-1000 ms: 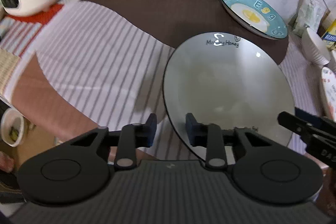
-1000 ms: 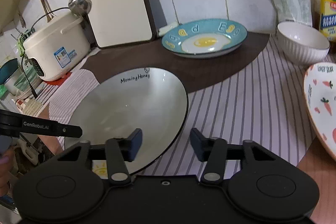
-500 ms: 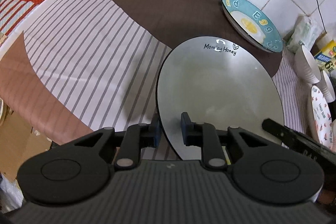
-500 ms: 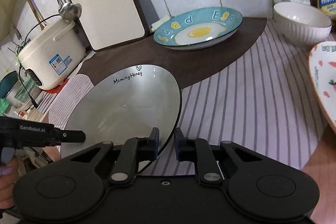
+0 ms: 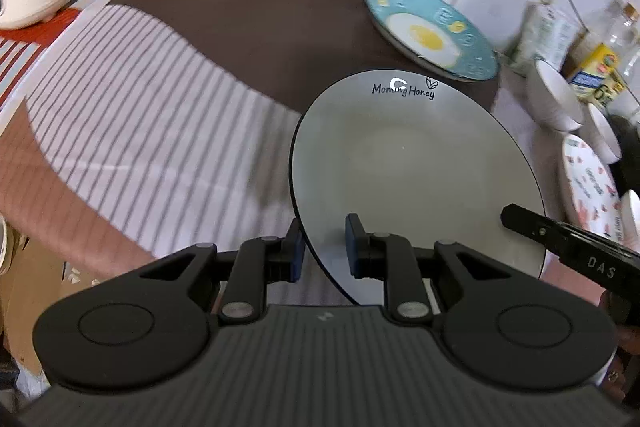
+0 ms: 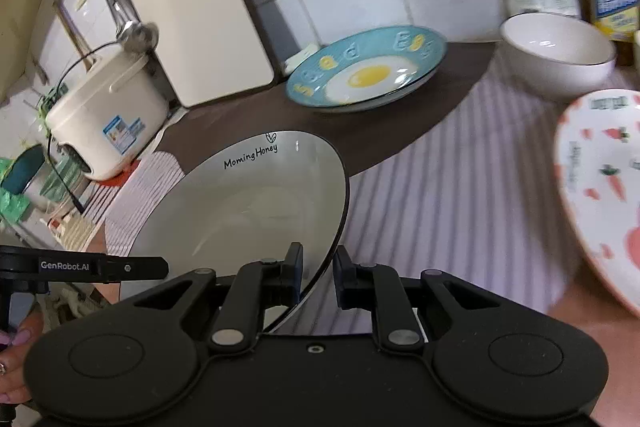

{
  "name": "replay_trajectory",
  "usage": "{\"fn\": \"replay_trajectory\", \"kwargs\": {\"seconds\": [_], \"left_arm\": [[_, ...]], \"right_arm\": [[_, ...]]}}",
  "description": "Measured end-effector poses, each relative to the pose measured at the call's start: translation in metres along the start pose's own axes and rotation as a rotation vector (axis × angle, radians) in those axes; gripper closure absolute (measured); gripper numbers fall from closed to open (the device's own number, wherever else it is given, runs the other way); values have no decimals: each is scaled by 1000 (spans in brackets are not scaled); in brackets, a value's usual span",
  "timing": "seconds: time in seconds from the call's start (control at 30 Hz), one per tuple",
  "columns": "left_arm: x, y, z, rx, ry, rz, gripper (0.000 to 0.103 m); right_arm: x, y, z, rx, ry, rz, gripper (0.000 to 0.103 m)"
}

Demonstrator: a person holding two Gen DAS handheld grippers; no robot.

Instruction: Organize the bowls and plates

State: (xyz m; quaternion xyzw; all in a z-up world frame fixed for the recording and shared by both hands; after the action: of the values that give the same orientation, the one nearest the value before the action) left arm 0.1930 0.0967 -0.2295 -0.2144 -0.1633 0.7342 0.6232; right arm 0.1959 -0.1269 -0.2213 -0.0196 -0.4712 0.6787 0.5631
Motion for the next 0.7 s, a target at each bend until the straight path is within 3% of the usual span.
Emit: {"fn": "replay_trajectory", "kwargs": {"seconds": [0.3,0.7], "left_arm": [[-57,-10,2,5,78,-74,84],[-82,-26,-31,30,51,-127,84]], "right_arm": [[-31,-11,42,-60,81,-33,83],[-64,-16,22,-24,132,-28,82]]}}
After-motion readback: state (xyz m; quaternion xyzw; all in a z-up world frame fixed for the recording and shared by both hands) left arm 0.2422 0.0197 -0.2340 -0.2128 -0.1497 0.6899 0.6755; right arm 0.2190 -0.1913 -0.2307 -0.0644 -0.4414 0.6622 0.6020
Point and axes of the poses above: each gripper's, at about its wrist camera, not at the fingertips, and z roughly against the way its jaws point, x to its left, y to its underside, the point moved 9 cm from there along -z, roughly the way its jaws point, and after that the axes turned 12 degrees about -y, right-handed, at the moved point
